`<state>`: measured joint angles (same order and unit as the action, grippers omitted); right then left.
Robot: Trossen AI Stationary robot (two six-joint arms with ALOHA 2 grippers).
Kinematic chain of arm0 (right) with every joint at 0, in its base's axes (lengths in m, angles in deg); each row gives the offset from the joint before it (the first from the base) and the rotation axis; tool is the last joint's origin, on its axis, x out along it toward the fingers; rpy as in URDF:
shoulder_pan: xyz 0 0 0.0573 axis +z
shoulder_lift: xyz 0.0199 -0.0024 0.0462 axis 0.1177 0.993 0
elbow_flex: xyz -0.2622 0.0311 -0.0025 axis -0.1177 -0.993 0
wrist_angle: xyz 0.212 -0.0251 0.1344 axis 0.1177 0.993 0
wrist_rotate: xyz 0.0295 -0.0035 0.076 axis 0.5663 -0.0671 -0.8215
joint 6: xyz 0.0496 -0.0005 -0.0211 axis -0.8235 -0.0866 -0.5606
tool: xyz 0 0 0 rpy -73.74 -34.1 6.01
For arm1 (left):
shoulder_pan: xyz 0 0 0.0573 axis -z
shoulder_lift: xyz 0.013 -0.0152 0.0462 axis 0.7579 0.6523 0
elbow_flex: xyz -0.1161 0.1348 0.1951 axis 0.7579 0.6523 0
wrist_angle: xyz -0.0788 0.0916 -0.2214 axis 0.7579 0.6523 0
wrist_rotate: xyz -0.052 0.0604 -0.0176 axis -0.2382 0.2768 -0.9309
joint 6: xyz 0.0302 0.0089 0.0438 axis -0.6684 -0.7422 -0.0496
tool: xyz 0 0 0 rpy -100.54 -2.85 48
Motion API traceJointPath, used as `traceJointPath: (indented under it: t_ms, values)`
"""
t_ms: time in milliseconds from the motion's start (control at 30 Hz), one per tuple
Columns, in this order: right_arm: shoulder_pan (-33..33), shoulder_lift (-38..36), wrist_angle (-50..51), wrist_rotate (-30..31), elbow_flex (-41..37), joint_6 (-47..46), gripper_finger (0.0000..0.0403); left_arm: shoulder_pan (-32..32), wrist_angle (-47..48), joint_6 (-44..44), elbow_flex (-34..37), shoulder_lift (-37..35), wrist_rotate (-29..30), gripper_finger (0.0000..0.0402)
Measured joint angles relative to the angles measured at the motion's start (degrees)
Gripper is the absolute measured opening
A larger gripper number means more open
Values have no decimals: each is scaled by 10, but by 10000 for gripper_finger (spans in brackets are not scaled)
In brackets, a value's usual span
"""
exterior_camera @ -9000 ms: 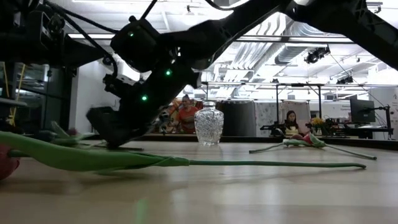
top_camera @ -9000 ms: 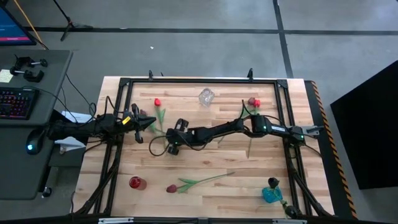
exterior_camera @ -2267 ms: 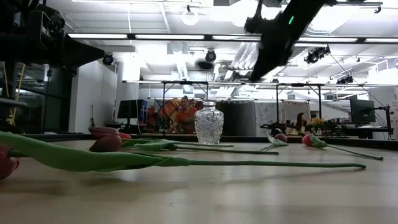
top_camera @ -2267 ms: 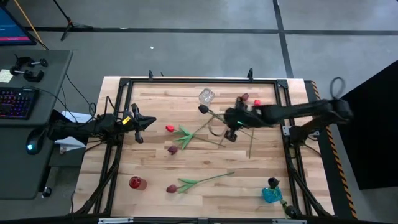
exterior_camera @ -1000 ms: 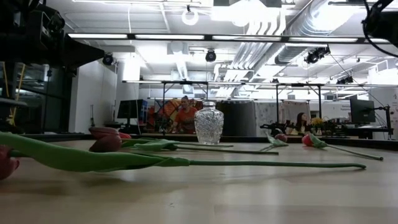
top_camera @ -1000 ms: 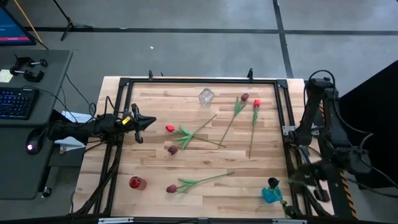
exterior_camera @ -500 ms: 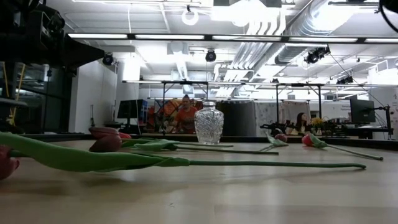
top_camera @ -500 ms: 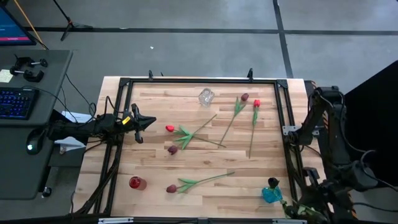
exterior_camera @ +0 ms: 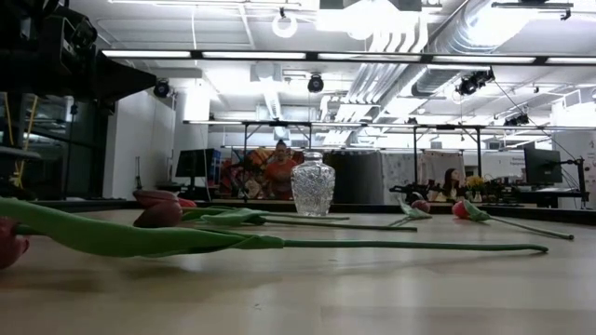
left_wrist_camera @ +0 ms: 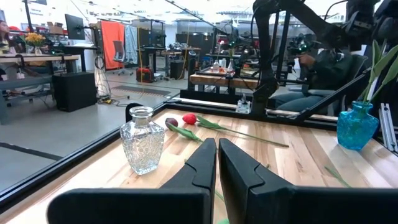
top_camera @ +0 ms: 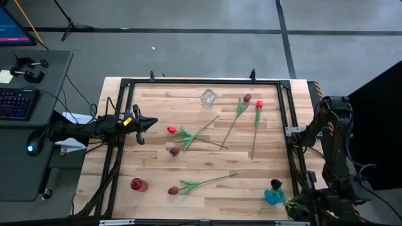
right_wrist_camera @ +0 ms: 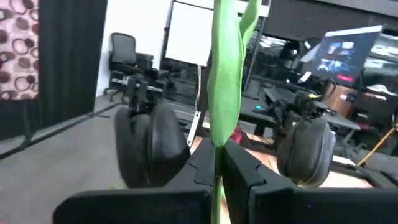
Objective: Sort flowers into vase by color
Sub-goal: Put the black flower into the blue vase
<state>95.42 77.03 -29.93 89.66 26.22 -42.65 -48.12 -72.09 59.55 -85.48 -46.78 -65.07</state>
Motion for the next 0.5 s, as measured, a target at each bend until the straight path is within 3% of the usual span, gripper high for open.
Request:
traceJointPath:
  t_ms: [200, 300, 400, 500]
  values:
    - [-18, 5, -10, 4, 0, -30, 0, 0, 0, 0, 0, 0, 0, 8]
    - [-22, 5, 2, 41, 0, -60, 0, 0, 0, 0, 0, 0, 0, 8]
    - [-18, 5, 69, 99, 0, -119, 0, 0, 0, 0, 0, 0, 0, 8]
    - [-8, 4, 152, 109, 0, -213, 0, 0, 0, 0, 0, 0, 0, 8]
